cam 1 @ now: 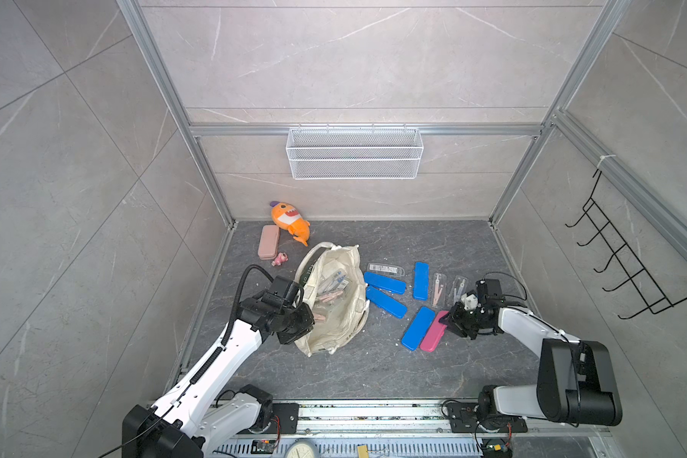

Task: Take out the compass set from the canvas bag
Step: Place the compass set at the center of the board, then pick up the compass set from the canvas bag.

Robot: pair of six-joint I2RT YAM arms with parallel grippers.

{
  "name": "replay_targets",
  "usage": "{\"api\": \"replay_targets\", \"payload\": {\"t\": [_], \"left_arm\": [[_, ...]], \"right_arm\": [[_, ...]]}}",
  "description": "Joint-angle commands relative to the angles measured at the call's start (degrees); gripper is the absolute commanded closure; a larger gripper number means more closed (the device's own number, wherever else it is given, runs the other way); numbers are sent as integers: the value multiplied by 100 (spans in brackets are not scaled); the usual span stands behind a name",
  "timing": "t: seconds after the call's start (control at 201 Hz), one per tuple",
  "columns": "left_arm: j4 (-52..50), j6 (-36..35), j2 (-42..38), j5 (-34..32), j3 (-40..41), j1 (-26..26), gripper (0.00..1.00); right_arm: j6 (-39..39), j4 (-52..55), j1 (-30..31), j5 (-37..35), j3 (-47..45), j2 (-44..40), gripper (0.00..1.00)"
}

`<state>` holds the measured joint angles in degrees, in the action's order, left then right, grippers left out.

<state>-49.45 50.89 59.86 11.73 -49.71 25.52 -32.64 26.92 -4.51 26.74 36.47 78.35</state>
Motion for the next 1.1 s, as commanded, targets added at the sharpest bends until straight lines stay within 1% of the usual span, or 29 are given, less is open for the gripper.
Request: {"api": "replay_targets", "payload": {"t": [0.0,0.09,0.249,0.309,0.369,0.414,0.533,0.673,0.763,0.842,0.982,1.092], "left_arm": [[-3,27,-105,85,-131,3,100],[-12,17,-115,83,-137,5,100],[-12,8,-107,91,-143,1,100],[-10,-1,-108,94,-140,5,100],[-11,0,-109,96,-136,6,100],[-11,7,-106,93,-136,6,100],[-9,17,-108,101,-134,1,100],[-5,25,-106,102,-118,6,100],[-9,27,-114,106,-111,6,100],[-3,42,-125,89,-106,6,100],[14,43,-154,84,-94,6,100],[46,43,-146,86,-96,6,100]], "right_arm": [[-20,802,3,-764,258,-373,59],[-74,1120,6,-948,397,-701,54],[-269,1442,51,-827,684,-1213,54],[-408,1497,176,-747,819,-1364,54],[-584,1534,448,-786,980,-1482,55],[-727,1567,745,-902,1132,-1547,55],[-1218,1563,1777,-1323,1621,-1590,55],[-1787,1346,3074,-1849,2217,-1344,55],[-2020,1294,3964,-2245,2732,-934,56],[-2159,1237,4632,-2477,3234,-469,56],[-2251,1214,5486,-2663,4229,437,58],[-2382,1082,5938,-2668,4904,1139,58]]}}
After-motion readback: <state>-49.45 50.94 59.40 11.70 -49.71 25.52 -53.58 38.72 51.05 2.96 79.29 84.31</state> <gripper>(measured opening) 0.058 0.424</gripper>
